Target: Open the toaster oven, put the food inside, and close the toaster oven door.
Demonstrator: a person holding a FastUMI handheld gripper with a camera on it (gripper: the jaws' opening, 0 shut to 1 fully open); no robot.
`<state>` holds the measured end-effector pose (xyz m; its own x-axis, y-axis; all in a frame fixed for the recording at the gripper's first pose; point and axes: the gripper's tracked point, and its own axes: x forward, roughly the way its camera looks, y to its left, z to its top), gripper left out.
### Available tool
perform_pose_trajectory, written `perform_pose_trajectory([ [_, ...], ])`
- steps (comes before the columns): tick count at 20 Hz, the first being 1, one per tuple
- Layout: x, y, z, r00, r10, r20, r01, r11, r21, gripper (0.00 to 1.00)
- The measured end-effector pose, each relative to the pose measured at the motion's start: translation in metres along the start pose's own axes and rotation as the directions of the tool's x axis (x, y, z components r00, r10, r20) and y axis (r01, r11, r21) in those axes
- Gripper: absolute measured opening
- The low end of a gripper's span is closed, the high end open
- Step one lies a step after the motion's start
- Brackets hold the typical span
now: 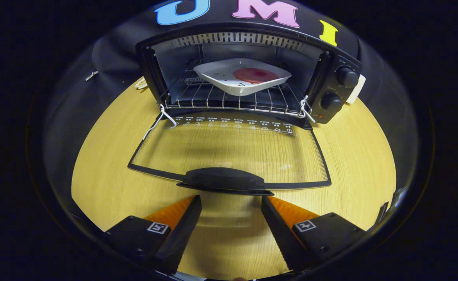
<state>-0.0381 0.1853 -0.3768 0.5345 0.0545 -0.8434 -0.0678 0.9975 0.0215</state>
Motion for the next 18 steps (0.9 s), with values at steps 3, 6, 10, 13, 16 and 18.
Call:
perform_pose_trajectory([
  [3,-0.013,0.001,0.008,0.999,0.024,0.035,-0.025,0.999,0.038,1.0],
  [6,-0.031,0.002,0.017,0.994,0.047,0.103,-0.044,0.999,-0.029,1.0],
  [10,-0.062,0.005,0.052,0.963,0.09,0.254,-0.065,0.993,-0.103,1.0],
  [13,-0.083,0.003,0.102,0.914,0.1,0.394,-0.043,0.988,-0.151,1.0],
  [16,-0.111,-0.008,0.148,0.867,0.101,0.488,-0.021,0.986,-0.166,0.99],
  [18,-0.138,-0.012,0.174,0.828,0.124,0.547,-0.024,0.982,-0.186,0.99],
])
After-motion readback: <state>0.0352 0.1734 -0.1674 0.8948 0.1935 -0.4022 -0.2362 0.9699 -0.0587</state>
